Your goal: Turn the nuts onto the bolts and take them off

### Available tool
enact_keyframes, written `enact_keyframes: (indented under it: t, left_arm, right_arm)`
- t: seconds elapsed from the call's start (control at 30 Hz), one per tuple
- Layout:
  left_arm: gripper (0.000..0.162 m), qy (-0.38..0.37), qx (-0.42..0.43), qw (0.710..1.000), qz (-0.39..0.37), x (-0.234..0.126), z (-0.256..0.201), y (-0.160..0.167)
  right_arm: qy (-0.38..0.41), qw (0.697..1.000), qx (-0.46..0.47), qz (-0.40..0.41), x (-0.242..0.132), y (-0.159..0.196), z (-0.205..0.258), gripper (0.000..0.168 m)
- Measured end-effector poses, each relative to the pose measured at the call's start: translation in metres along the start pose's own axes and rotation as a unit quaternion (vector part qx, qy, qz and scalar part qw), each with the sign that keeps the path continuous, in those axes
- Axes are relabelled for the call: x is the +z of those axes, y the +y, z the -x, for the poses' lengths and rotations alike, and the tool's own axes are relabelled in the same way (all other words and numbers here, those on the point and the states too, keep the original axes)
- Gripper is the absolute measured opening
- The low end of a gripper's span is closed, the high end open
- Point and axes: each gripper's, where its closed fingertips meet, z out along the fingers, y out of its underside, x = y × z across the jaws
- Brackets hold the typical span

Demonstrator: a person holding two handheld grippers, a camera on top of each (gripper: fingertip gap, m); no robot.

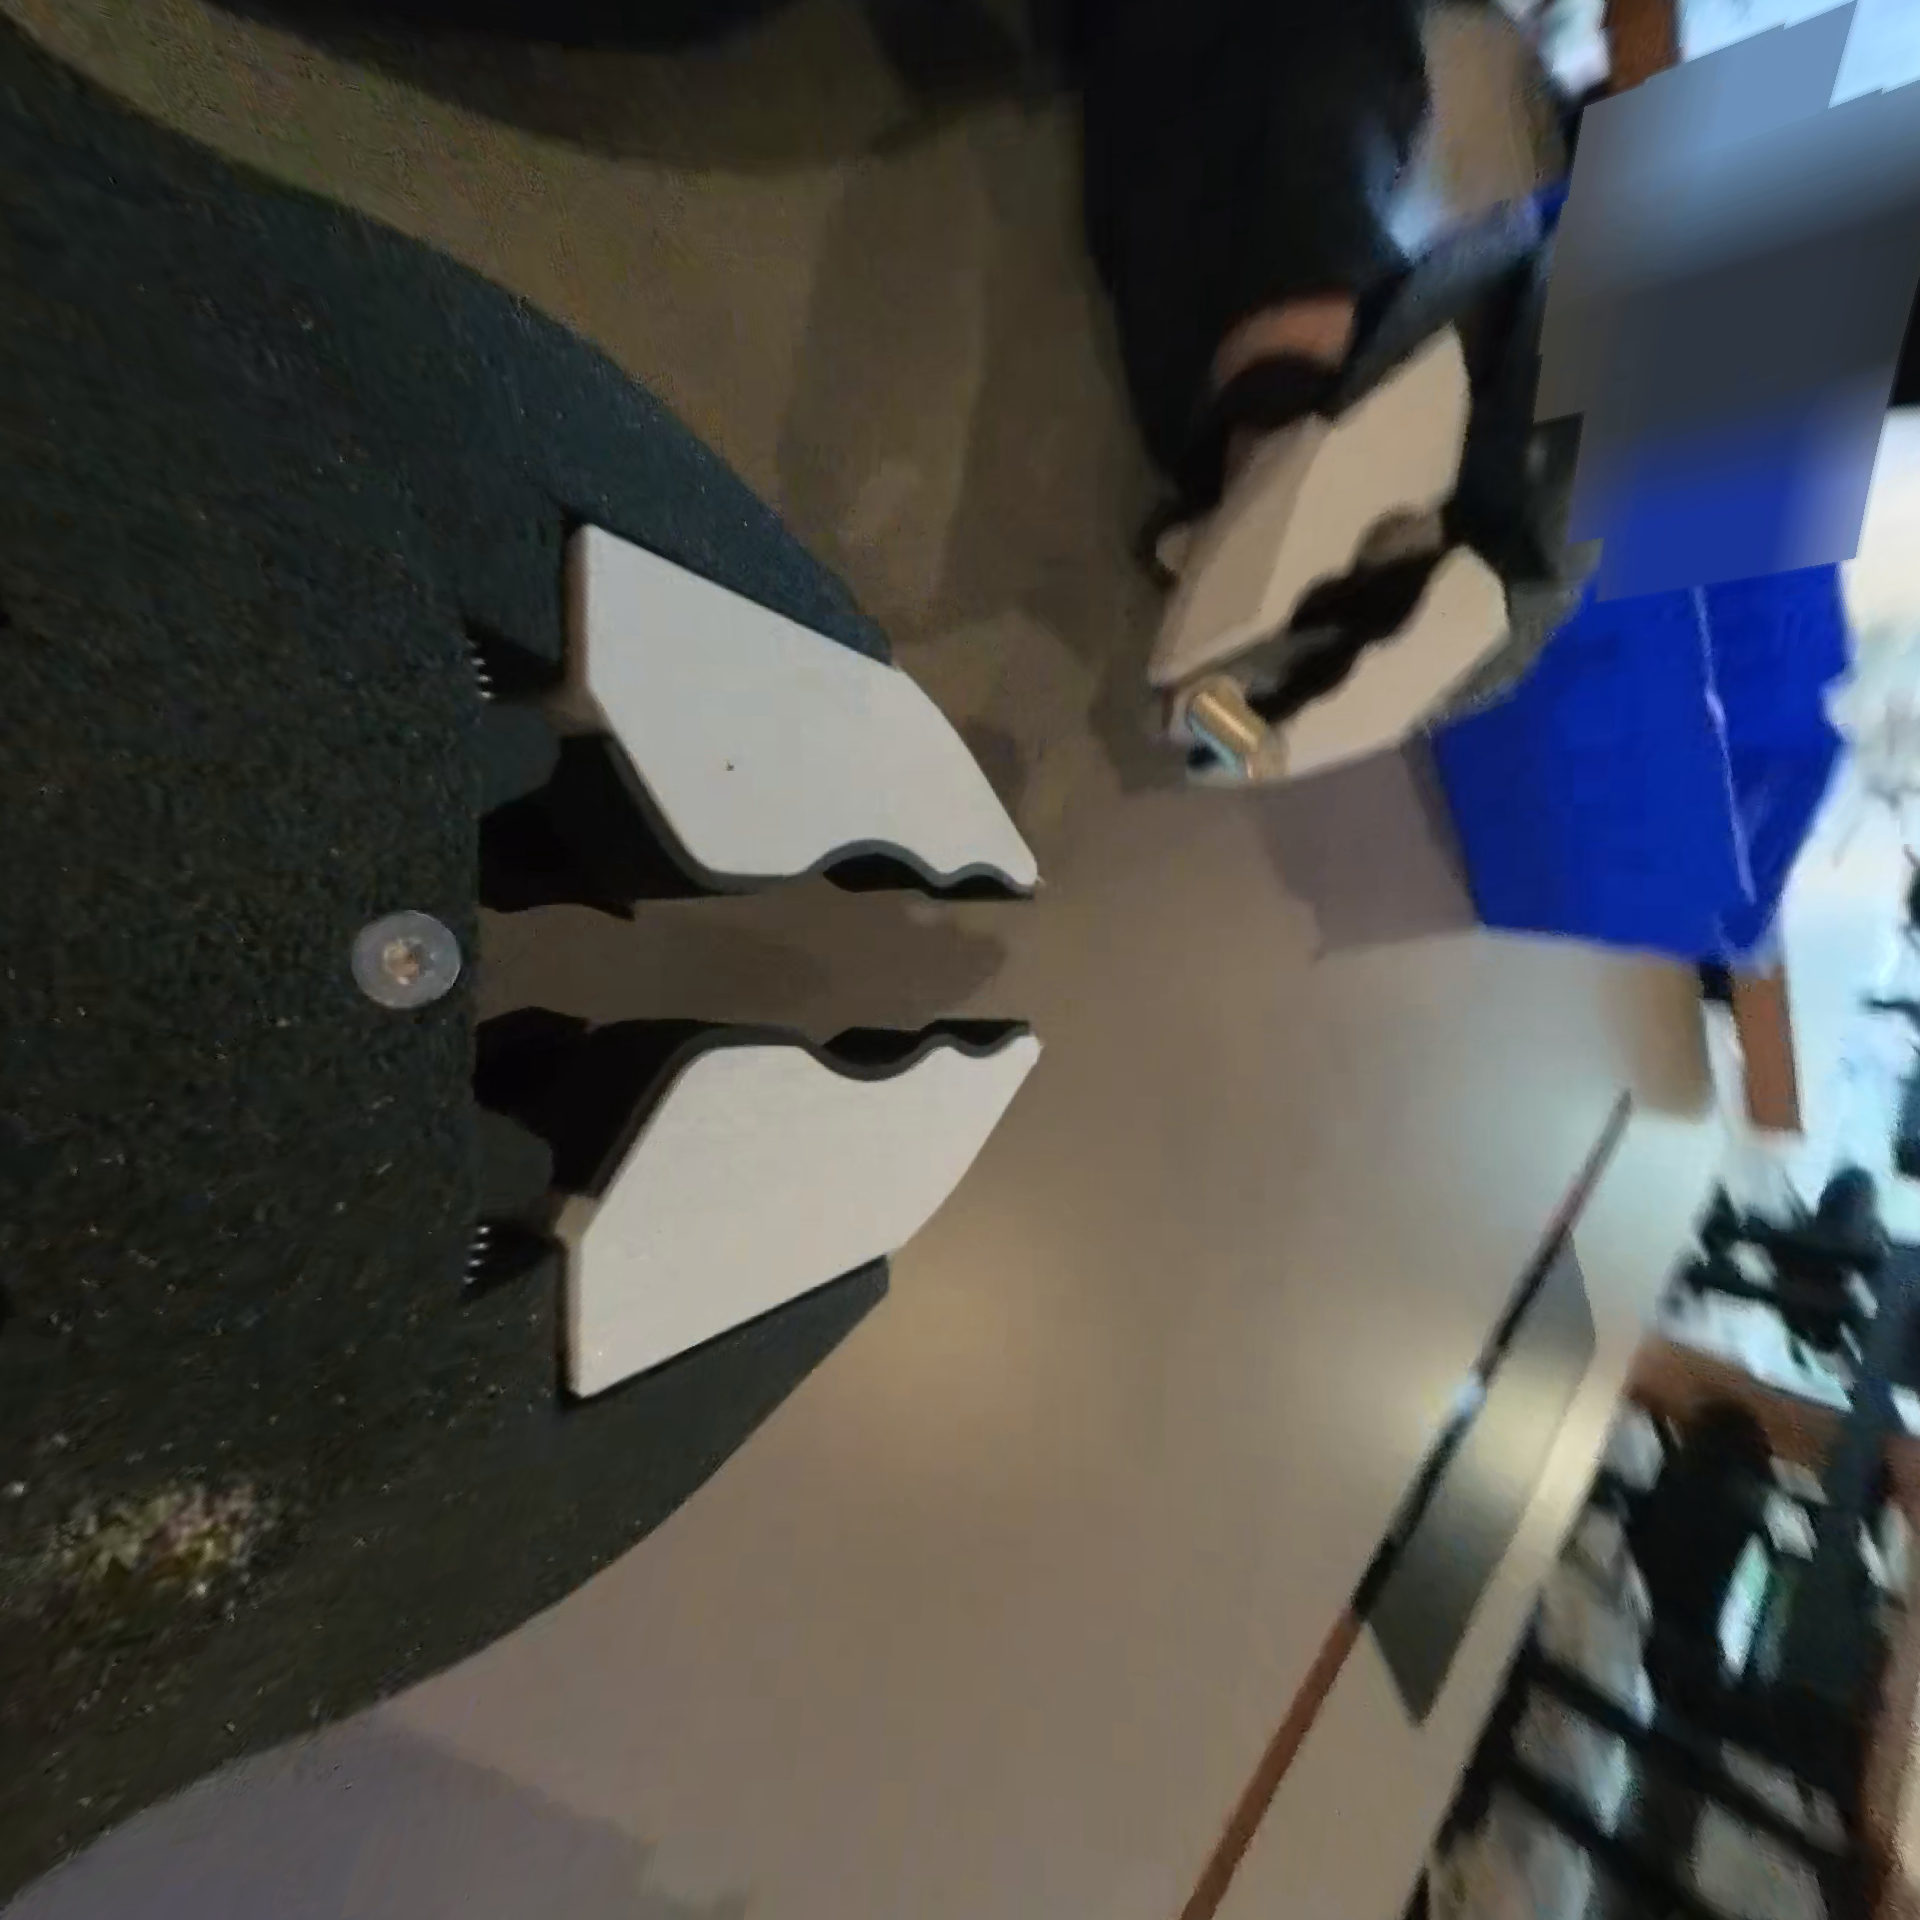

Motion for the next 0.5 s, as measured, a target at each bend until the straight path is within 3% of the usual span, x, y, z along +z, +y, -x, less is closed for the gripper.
enact_keyframes:
  t: [0.1, 0.23, 0.4, 0.5]
  left_arm:
    - [0.016, -0.021, 0.005, 1.0, 0.003, 0.001, 0.004, 0.001]
    - [0.016, -0.027, 0.012, 1.0, 0.008, 0.002, 0.004, 0.002]
    - [0.016, -0.019, 0.014, 1.0, 0.009, 0.003, 0.001, 0.002]
    - [0.016, -0.012, 0.015, 1.0, 0.015, 0.004, -0.001, 0.004]
  right_arm:
    - [0.109, 0.989, 0.065, -0.073, 0.002, 0.0, -0.02, 0.021]
    - [0.198, 0.978, 0.009, -0.068, 0.001, 0.003, -0.031, 0.024]
    - [0.154, 0.978, -0.105, -0.091, -0.001, -0.016, -0.013, 0.024]
    - [0.043, 0.985, -0.165, 0.023, -0.014, 0.0, 0.005, 0.025]
